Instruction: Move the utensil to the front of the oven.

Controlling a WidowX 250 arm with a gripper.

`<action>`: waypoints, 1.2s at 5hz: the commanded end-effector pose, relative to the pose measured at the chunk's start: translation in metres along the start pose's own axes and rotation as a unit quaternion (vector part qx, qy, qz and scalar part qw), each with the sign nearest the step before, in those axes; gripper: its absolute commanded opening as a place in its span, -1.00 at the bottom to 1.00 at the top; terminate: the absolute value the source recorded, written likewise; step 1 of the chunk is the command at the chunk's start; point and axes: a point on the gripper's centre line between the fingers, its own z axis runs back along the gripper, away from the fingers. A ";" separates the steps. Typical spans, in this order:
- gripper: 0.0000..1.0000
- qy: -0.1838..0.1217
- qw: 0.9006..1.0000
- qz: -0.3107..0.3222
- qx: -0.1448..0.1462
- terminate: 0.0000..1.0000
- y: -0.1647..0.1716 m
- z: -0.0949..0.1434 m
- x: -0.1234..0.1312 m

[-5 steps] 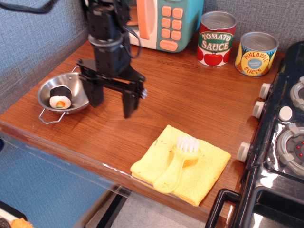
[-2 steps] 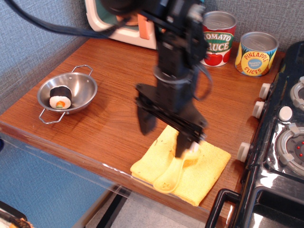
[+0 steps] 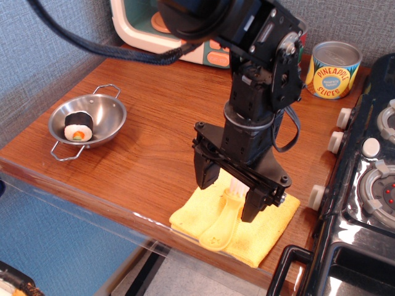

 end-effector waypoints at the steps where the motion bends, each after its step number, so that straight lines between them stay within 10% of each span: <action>1: 1.00 0.013 0.999 0.048 0.002 -1.00 -0.007 -0.014 0.004; 3: 1.00 0.029 0.997 0.067 0.004 -1.00 -0.007 -0.027 0.007; 4: -1.00 0.028 0.997 0.069 0.001 -1.00 -0.006 -0.029 0.008; 6: -1.00 0.024 0.997 0.072 -0.007 -1.00 -0.002 -0.026 0.008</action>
